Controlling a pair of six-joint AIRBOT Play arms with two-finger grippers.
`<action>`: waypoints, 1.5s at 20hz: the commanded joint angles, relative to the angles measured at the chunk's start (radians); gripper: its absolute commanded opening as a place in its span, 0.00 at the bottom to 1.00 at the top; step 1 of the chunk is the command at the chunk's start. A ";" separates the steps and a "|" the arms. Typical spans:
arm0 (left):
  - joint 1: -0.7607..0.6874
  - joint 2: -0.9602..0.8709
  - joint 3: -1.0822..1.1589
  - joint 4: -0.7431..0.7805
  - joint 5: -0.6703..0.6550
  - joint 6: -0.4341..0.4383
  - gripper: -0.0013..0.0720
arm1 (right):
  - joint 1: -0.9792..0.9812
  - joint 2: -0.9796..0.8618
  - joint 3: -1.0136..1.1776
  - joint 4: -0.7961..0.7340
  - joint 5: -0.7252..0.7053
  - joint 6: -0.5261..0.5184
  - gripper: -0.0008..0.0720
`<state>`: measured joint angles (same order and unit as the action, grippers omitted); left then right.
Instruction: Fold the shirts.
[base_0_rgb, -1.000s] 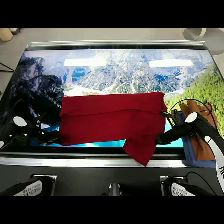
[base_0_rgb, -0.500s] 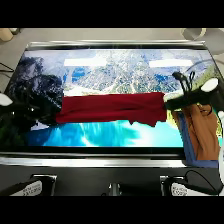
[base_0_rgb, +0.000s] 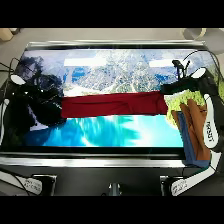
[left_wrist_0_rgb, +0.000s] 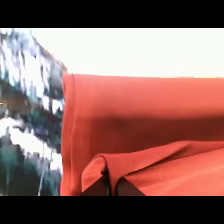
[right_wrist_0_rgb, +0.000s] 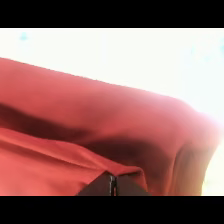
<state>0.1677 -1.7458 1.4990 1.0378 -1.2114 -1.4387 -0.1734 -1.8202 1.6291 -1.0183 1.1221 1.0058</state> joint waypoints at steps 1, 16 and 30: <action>-0.013 -0.103 0.058 -0.011 -0.013 -0.042 0.06 | 0.023 -0.081 0.021 0.020 -0.034 -0.004 0.03; 0.021 0.185 0.230 -0.002 -0.101 -0.076 0.92 | -0.125 -0.133 0.080 -0.060 0.281 -0.004 1.00; -0.103 0.262 0.230 -0.002 -0.097 -0.076 0.92 | -0.039 -0.209 0.081 0.355 0.328 -0.036 0.99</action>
<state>0.0814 -1.4864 1.7287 1.0351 -1.3117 -1.5150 -0.2413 -2.0293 1.7081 -0.7578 1.4109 0.9867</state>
